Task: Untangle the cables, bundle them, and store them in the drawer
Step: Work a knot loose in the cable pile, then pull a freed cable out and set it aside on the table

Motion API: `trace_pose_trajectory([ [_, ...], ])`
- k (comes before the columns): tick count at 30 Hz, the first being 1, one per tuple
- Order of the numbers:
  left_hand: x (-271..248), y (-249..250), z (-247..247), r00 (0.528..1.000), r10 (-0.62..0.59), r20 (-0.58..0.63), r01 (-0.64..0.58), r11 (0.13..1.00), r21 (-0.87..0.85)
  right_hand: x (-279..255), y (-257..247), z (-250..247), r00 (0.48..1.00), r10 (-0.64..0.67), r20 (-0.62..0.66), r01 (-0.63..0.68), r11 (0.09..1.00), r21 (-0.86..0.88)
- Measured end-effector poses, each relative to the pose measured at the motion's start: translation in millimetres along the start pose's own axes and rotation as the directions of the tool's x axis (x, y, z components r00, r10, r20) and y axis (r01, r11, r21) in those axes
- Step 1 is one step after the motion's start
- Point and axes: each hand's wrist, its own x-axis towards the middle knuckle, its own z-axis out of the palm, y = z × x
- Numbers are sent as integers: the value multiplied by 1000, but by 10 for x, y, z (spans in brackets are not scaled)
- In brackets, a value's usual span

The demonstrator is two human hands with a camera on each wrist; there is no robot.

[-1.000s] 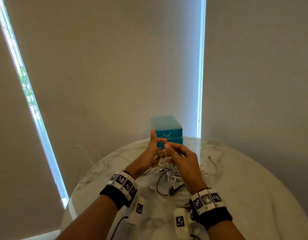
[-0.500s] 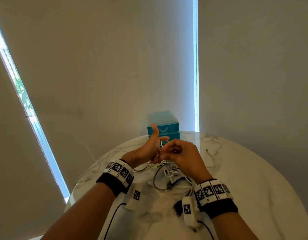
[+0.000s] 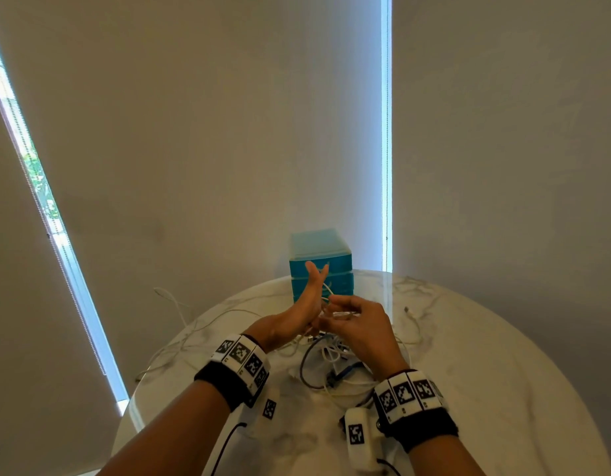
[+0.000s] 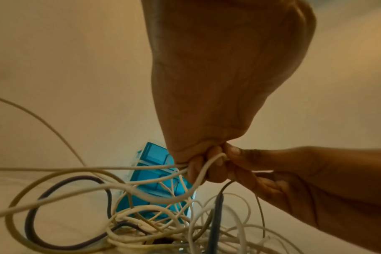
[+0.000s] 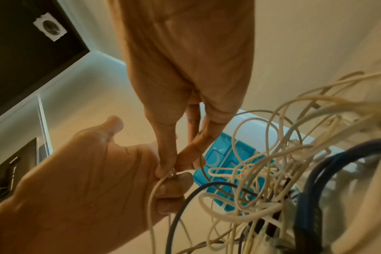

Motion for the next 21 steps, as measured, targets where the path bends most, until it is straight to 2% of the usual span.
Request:
trace_pose_trajectory([
  [1, 15, -25, 30, 1000, 29, -2, -29, 999, 15, -7, 13, 2, 1000, -1, 9, 1, 1000, 8],
  [3, -70, 4, 80, 999, 10, 43, -12, 999, 50, -23, 6, 16, 999, -9, 37, 8, 1000, 18],
  [6, -13, -74, 34, 999, 50, -4, -50, 998, 29, -42, -15, 31, 998, -17, 67, 12, 997, 77],
  [10, -27, 38, 19, 999, 33, -4, -33, 994, -104, -70, -47, 90, 1000, -25, 10, 23, 983, 183],
  [15, -130, 154, -24, 998, 63, 29, -60, 995, -81, -72, -75, 104, 999, -7, -33, 16, 954, 298],
  [17, -139, 167, -65, 999, 53, 13, -53, 999, -8, -85, -68, 112, 999, 14, -32, -3, 949, 315],
  [21, -198, 164, -196, 1000, -6, 2, 5, 954, 299, -82, -71, 118, 997, 29, -68, -8, 959, 285],
])
